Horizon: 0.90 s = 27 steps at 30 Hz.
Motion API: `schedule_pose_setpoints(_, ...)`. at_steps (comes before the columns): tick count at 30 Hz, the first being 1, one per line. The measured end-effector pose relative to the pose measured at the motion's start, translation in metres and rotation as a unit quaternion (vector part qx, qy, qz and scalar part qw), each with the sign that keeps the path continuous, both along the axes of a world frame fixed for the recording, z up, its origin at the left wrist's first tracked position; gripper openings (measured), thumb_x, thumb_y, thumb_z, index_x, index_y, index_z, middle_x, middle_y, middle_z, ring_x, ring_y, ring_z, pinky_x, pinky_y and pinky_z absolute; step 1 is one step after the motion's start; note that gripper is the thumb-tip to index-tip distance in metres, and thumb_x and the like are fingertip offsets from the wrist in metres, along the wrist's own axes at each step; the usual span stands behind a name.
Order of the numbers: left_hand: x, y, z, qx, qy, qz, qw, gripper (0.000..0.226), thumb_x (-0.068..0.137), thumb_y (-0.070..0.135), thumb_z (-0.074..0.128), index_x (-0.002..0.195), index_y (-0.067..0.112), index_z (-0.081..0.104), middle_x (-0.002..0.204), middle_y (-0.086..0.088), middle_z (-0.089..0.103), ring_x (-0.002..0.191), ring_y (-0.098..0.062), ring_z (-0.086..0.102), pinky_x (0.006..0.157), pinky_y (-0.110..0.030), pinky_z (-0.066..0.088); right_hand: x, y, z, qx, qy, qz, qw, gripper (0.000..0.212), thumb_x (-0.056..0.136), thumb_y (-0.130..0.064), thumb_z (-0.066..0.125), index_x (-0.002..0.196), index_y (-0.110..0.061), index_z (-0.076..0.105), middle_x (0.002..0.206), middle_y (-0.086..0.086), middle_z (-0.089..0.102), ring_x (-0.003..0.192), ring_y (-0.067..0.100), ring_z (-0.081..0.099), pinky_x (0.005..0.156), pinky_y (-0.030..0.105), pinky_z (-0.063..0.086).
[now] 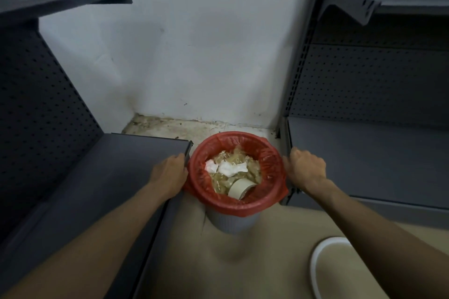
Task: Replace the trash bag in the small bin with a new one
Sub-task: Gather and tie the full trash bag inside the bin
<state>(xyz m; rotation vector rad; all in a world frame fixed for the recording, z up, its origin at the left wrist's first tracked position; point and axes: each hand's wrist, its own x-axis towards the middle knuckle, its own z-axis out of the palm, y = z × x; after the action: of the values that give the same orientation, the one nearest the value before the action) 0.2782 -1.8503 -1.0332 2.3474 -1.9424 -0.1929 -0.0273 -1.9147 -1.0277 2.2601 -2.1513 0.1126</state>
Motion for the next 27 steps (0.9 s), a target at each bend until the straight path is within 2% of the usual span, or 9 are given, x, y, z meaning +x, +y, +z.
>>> schedule_pose_setpoints(5, 0.007, -0.011, -0.037, 0.027, 0.086, 0.065, 0.994, 0.021, 0.099, 0.025, 0.051, 0.108, 0.007, 0.056, 0.110, -0.015, 0.065, 0.098, -0.032, 0.062, 0.073, -0.037, 0.047, -0.003, -0.007, -0.023, 0.043, -0.035, -0.049, 0.997, 0.034, 0.099, -0.033, 0.038, 0.108, -0.006, 0.057, 0.105, 0.013, 0.066, 0.094, 0.033, 0.064, 0.070, 0.036, 0.041)
schedule_pose_setpoints(8, 0.010, -0.018, -0.054, 0.018, 0.215, 0.161, 0.963, 0.025, 0.095, 0.022, 0.060, 0.098, -0.002, 0.065, 0.101, -0.022, 0.069, 0.093, -0.038, 0.066, 0.079, -0.040, 0.055, -0.002, -0.009, -0.032, 0.077, -0.185, -0.102, 0.974, 0.038, 0.094, -0.038, 0.045, 0.090, -0.005, 0.062, 0.092, 0.014, 0.069, 0.082, 0.034, 0.066, 0.077, 0.039, 0.054)
schedule_pose_setpoints(11, 0.012, -0.020, -0.064, -0.006, 0.338, 0.246, 0.908, 0.017, 0.089, 0.015, 0.064, 0.079, 0.002, 0.068, 0.085, -0.023, 0.071, 0.074, -0.038, 0.070, 0.067, -0.051, 0.061, -0.003, -0.007, -0.039, 0.094, -0.341, -0.145, 0.924, 0.032, 0.084, -0.027, 0.055, 0.065, -0.005, 0.067, 0.066, 0.016, 0.070, 0.063, 0.034, 0.069, 0.067, 0.049, 0.060)
schedule_pose_setpoints(14, 0.012, -0.018, -0.063, -0.058, 0.396, 0.289, 0.870, 0.016, 0.090, 0.015, 0.057, 0.078, 0.008, 0.065, 0.084, -0.023, 0.071, 0.065, -0.039, 0.070, 0.059, -0.054, 0.060, -0.001, -0.001, -0.033, 0.090, -0.425, -0.172, 0.884, 0.032, 0.083, -0.020, 0.053, 0.060, -0.001, 0.064, 0.062, 0.019, 0.069, 0.059, 0.036, 0.068, 0.061, 0.053, 0.060)
schedule_pose_setpoints(16, 0.007, -0.013, -0.045, -0.092, 0.395, 0.289, 0.867, 0.018, 0.094, 0.019, 0.056, 0.082, 0.009, 0.064, 0.078, -0.017, 0.070, 0.053, -0.036, 0.069, 0.049, -0.049, 0.059, 0.002, 0.002, -0.026, 0.093, -0.463, -0.178, 0.863, 0.033, 0.088, -0.015, 0.051, 0.060, -0.001, 0.061, 0.061, 0.020, 0.068, 0.053, 0.034, 0.066, 0.057, 0.049, 0.060)
schedule_pose_setpoints(19, -0.002, -0.007, -0.017, -0.132, 0.346, 0.256, 0.893, 0.015, 0.095, 0.016, 0.054, 0.084, 0.009, 0.061, 0.071, -0.006, 0.065, 0.042, -0.029, 0.063, 0.039, -0.032, 0.052, 0.004, 0.005, -0.017, 0.083, -0.457, -0.170, 0.869, 0.023, 0.088, -0.016, 0.047, 0.075, -0.001, 0.059, 0.069, 0.020, 0.068, 0.060, 0.033, 0.067, 0.056, 0.046, 0.060)
schedule_pose_setpoints(21, -0.007, -0.005, -0.008, -0.150, 0.316, 0.227, 0.909, 0.013, 0.095, 0.015, 0.055, 0.085, 0.010, 0.062, 0.074, -0.006, 0.066, 0.051, -0.028, 0.064, 0.046, -0.036, 0.055, 0.004, 0.006, -0.012, 0.072, -0.433, -0.167, 0.883, 0.015, 0.087, -0.017, 0.045, 0.080, -0.006, 0.054, 0.079, 0.017, 0.067, 0.069, 0.033, 0.065, 0.058, 0.042, 0.056)
schedule_pose_setpoints(23, -0.010, -0.006, -0.004, -0.159, 0.300, 0.207, 0.917, 0.013, 0.094, 0.018, 0.059, 0.087, 0.010, 0.066, 0.079, -0.007, 0.068, 0.065, -0.029, 0.066, 0.059, -0.042, 0.058, 0.004, 0.008, -0.006, 0.065, -0.408, -0.166, 0.895, 0.012, 0.092, -0.015, 0.044, 0.085, -0.007, 0.049, 0.086, 0.014, 0.060, 0.074, 0.030, 0.057, 0.060, 0.034, 0.044)
schedule_pose_setpoints(27, -0.016, -0.005, 0.004, -0.153, 0.294, 0.187, 0.925, 0.019, 0.095, 0.022, 0.060, 0.092, 0.006, 0.070, 0.084, -0.008, 0.069, 0.078, -0.026, 0.066, 0.067, -0.036, 0.054, 0.002, 0.012, 0.003, 0.051, -0.395, -0.144, 0.906, 0.011, 0.097, -0.012, 0.041, 0.090, -0.005, 0.046, 0.088, 0.013, 0.054, 0.067, 0.023, 0.047, 0.050, 0.029, 0.031)
